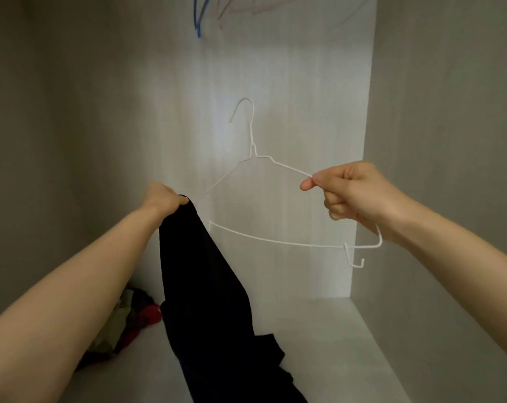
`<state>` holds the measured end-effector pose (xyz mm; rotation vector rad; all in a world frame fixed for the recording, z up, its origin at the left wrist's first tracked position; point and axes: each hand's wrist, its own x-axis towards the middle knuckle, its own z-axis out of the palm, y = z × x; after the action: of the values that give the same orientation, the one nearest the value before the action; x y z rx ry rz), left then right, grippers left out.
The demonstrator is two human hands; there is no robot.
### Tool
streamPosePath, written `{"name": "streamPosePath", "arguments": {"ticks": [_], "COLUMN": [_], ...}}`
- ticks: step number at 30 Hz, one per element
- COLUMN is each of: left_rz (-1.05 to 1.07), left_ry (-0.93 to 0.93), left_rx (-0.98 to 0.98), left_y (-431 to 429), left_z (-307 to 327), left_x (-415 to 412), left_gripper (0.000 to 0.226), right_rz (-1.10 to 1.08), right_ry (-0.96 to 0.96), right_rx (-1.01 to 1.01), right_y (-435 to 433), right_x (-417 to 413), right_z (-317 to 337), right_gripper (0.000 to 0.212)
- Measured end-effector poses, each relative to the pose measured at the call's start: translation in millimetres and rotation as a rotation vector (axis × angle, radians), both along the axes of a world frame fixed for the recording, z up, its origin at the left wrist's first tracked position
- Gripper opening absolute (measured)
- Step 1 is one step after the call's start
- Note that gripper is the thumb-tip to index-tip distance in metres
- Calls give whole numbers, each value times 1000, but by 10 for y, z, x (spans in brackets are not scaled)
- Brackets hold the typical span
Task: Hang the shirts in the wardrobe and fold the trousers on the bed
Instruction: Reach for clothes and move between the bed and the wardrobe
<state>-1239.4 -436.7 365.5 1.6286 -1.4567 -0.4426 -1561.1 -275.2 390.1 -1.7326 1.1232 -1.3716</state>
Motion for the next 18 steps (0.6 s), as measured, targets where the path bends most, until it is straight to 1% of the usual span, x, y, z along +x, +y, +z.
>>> {"name": "streamPosePath", "arguments": {"ticks": [5, 7, 9, 11, 12, 15, 18], "left_rz": [90, 124, 111, 70, 44, -44, -24], "left_ry": [-22, -24, 27, 25, -2, -138, -364], "left_rx": [94, 115, 124, 123, 111, 63, -16], "left_y": [-5, -12, -18, -22, -22, -22, -6], "left_z": [-323, -417, -477, -496, -490, -461, -458], "left_x": [205, 285, 356, 386, 383, 345, 337], "left_gripper": [19, 28, 33, 26, 21, 20, 20], "right_rz": [51, 85, 116, 112, 103, 84, 61], "right_ry": [81, 101, 103, 124, 137, 171, 217], "right_rx": [-6, 19, 41, 42, 40, 38, 28], "right_y": [-28, -43, -66, -97, -115, -170, -209], "right_x": [164, 181, 193, 221, 243, 289, 281], "right_z": [-60, -83, -117, -164, -189, -230, -202], "right_gripper": [25, 25, 25, 25, 25, 24, 24]}}
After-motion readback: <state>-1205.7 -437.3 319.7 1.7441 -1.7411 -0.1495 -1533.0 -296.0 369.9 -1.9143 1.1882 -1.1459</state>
